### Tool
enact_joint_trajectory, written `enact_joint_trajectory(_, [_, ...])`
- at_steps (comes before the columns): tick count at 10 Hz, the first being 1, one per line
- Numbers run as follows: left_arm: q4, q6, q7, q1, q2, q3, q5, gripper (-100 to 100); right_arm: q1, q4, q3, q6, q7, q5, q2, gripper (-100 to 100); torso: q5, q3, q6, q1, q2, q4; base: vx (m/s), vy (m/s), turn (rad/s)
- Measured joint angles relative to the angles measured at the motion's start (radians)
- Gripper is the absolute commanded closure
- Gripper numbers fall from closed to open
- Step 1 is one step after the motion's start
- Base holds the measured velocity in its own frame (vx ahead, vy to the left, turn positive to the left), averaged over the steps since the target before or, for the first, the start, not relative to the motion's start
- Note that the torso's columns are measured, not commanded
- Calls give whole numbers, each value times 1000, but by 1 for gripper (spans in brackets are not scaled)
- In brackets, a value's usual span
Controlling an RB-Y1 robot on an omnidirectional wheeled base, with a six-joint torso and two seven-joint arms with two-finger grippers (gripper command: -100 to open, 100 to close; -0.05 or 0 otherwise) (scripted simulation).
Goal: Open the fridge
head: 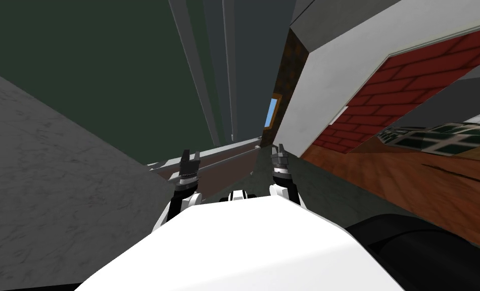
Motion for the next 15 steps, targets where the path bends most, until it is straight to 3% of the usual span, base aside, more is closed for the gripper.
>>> enact_joint_trajectory(7, [104, -165, 42, -16, 12, 1, 79, -100, 0, 0, 0, 0, 0, 0, 0, 0, 0, 1, 0, 1, 1, 0, 104, -153, 49])
enact_joint_trajectory(10, [160, -241, 64, -26, 19, 14, 121, -100, 0, 0, 0, 0, 0, 0, 0, 0, -4, -4, 8, -12, -6, -2, 82, -153, 36])
enact_joint_trajectory(15, [257, -364, 100, -46, 28, 10, 180, -100, 0, 0, 0, 0, 0, 0, 0, 0, 1, 2, 0, 2, 4, 1, 108, -184, 41])
